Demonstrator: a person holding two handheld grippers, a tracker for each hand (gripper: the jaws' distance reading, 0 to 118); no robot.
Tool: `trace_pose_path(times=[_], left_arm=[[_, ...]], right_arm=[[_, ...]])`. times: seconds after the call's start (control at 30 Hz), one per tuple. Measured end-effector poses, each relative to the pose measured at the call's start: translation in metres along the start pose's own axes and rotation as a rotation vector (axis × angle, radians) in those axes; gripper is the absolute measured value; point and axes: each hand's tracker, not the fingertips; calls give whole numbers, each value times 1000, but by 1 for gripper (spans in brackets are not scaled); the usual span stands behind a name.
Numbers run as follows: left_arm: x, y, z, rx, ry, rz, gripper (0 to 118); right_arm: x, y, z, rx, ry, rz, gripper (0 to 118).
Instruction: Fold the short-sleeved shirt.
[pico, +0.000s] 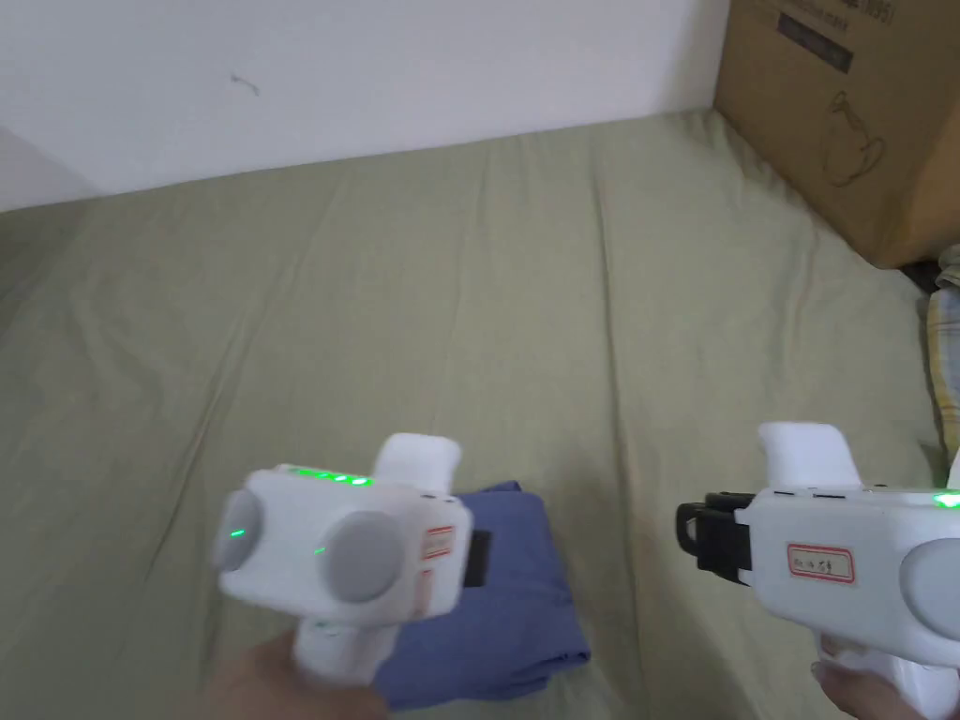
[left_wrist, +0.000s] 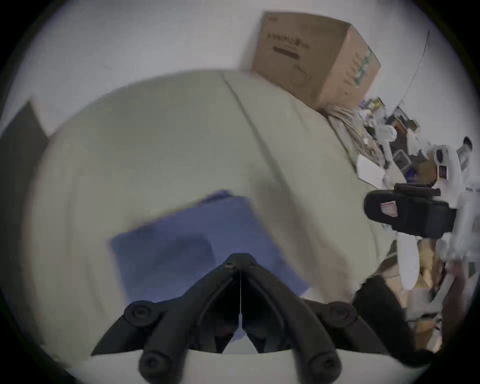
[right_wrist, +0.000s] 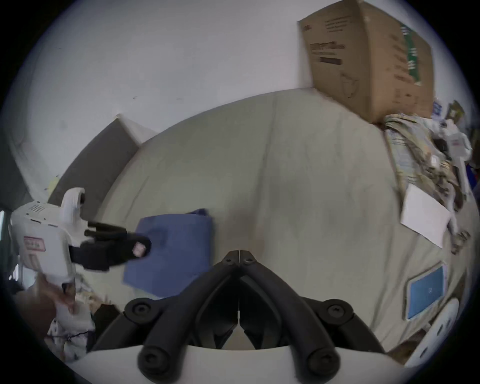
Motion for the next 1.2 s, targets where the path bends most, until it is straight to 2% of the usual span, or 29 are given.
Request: trace_pose_path(times=[0.13, 0.23, 0.27, 0.37, 0.47, 0.57, 0.6, 0.63, 0.67, 0.7, 0.73, 0.77, 0.9, 1.03, 1.13, 1.2], left_arm=[[-76, -32, 29, 25, 147, 130, 0], [-124, -55, 34, -7, 131, 316, 0], [-137, -63, 33, -12, 104, 381, 0], [-163, -80, 27, -10, 9, 508, 0], [-178, -90, 14, 2, -122, 600, 0], [-202, -99, -10, 19, -368, 741, 0], [-203, -101, -17, 25, -455, 785, 3], [-209, -104, -25, 49, -533, 832, 12], [-214, -107, -33, 69, -573, 871, 29], [-219, -109, -40, 77, -619, 897, 65], [-219, -109, -48, 78, -674, 917, 90], [-221, -111, -56, 72, -724, 936, 99], [-205, -112, -96, -4, -944, 968, 99], [-165, -97, -128, -26, -1076, 903, 99], [-160, -98, -151, -54, -1121, 939, 97], [-160, -95, -153, -79, -1131, 887, 97]], right_arm=[[-48, 14, -33, -64, 113, 152, 0], [-78, 23, -74, -158, 102, 168, 0], [-81, 25, -88, -174, 113, 157, 0], [-83, 28, -125, -249, -3, 181, 0], [-71, 22, -153, -337, -71, 215, 0], [-55, 11, -159, -367, -50, 205, 0], [-53, 10, -156, -351, -39, 205, 0], [-50, 9, -152, -343, -33, 201, 0], [-50, 9, -153, -347, -38, 200, 0], [-50, 9, -153, -348, -37, 199, 0], [-49, 9, -154, -346, -30, 197, 0], [-48, 9, -153, -345, -26, 196, 0], [-45, 8, -153, -340, -13, 186, 0], [-42, 6, -152, -329, 1, 177, 0], [-39, 4, -153, -323, 7, 164, 0], [-38, 3, -153, -317, 11, 156, 0]])
